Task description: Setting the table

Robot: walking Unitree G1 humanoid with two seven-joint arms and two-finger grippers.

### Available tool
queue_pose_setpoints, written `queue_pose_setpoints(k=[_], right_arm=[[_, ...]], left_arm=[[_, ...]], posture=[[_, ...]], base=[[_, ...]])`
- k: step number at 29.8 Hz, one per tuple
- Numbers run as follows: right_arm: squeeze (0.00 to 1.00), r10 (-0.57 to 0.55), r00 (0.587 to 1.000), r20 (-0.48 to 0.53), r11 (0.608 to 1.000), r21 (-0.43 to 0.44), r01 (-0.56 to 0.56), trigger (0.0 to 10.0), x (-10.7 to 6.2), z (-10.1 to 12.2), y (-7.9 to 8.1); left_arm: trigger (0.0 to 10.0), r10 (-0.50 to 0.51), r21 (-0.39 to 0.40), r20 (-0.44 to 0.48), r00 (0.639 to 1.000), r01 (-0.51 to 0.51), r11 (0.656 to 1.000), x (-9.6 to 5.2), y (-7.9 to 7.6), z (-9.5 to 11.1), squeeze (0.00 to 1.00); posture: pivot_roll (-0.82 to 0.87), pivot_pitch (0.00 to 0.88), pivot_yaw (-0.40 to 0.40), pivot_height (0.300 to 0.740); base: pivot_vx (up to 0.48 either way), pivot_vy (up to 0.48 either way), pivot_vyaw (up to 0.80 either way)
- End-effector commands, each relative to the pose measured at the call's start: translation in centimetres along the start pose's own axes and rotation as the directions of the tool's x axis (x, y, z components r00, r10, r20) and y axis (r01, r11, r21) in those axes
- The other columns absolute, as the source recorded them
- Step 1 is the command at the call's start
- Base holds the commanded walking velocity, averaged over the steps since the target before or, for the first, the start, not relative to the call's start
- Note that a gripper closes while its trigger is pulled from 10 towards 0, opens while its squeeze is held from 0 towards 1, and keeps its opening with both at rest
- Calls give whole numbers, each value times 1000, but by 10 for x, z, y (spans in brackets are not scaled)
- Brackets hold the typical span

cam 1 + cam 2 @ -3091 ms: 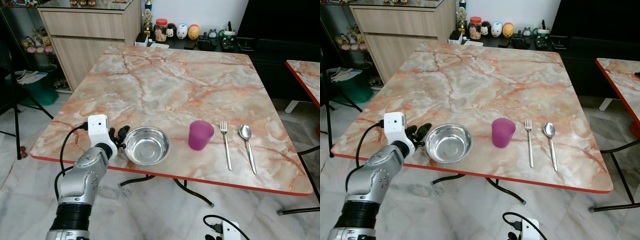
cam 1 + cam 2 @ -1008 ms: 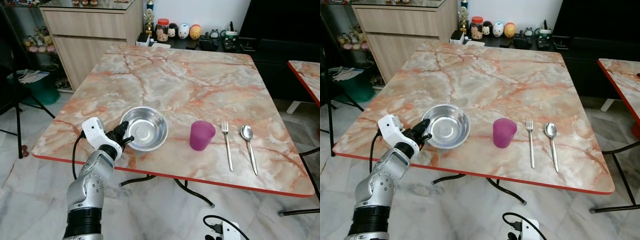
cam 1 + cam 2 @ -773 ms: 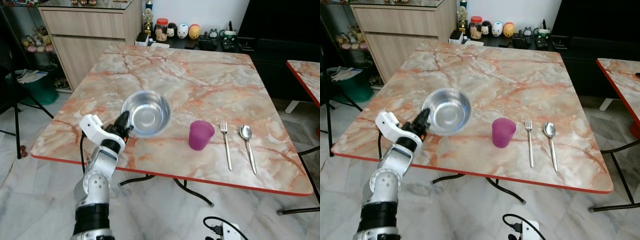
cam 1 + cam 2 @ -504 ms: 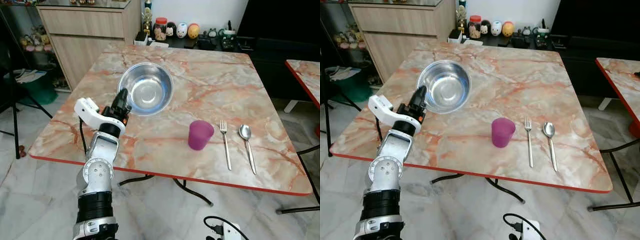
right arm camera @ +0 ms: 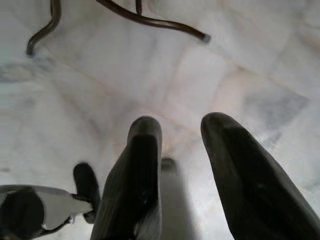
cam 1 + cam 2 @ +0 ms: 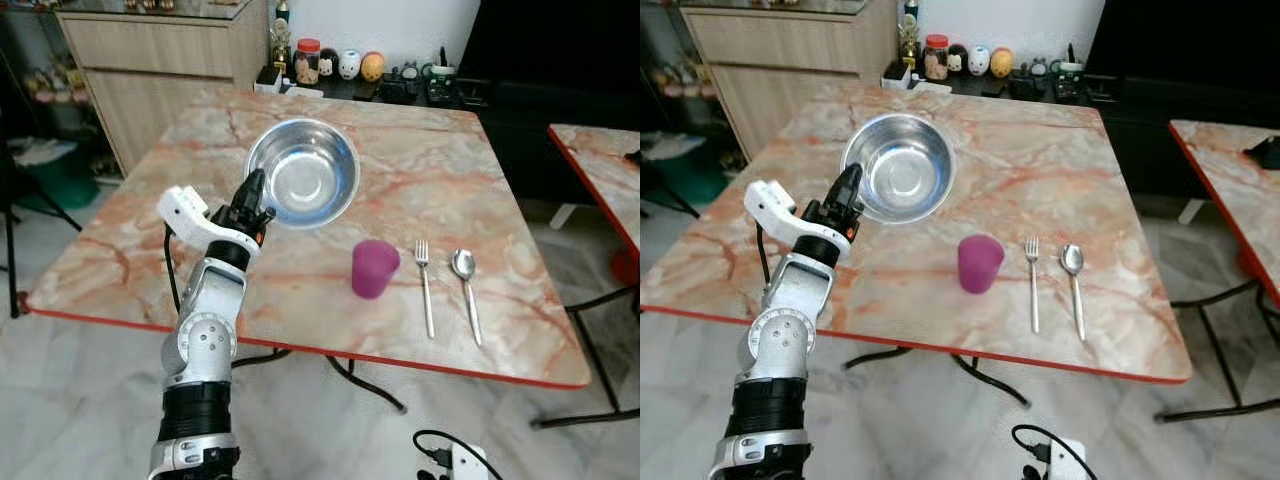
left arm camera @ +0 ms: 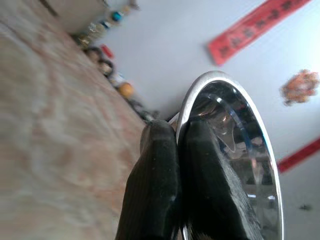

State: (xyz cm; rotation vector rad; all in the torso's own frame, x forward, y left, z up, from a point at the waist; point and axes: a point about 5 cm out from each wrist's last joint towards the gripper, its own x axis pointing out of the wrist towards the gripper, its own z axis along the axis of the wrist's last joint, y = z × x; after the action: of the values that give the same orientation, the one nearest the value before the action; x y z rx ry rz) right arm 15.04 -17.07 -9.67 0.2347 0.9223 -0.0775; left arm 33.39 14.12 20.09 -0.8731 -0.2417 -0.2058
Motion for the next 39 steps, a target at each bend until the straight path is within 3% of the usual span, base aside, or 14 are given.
queue_pose_setpoints(k=[1,35,39], right_arm=[[0,-25,1000,0,1000,12,25,10000,-2,-1,-8],[0,-18,1000,-2,1000,13,18,10000,-2,-2,-8],[0,-12,1000,-15,1000,9,12,10000,-2,-3,-7]], left_arm=[[10000,-49,10,15,999,49,999,4,-15,0,0],[10000,-62,56,-23,998,64,996,3,-17,-5,0],[10000,-66,68,-29,997,68,995,3,-17,-6,0]], posture=[[75,0,-38,740],[58,0,-36,740],[58,0,-35,740]], base=[[0,-454,0],[0,-454,0],[0,-454,-664]])
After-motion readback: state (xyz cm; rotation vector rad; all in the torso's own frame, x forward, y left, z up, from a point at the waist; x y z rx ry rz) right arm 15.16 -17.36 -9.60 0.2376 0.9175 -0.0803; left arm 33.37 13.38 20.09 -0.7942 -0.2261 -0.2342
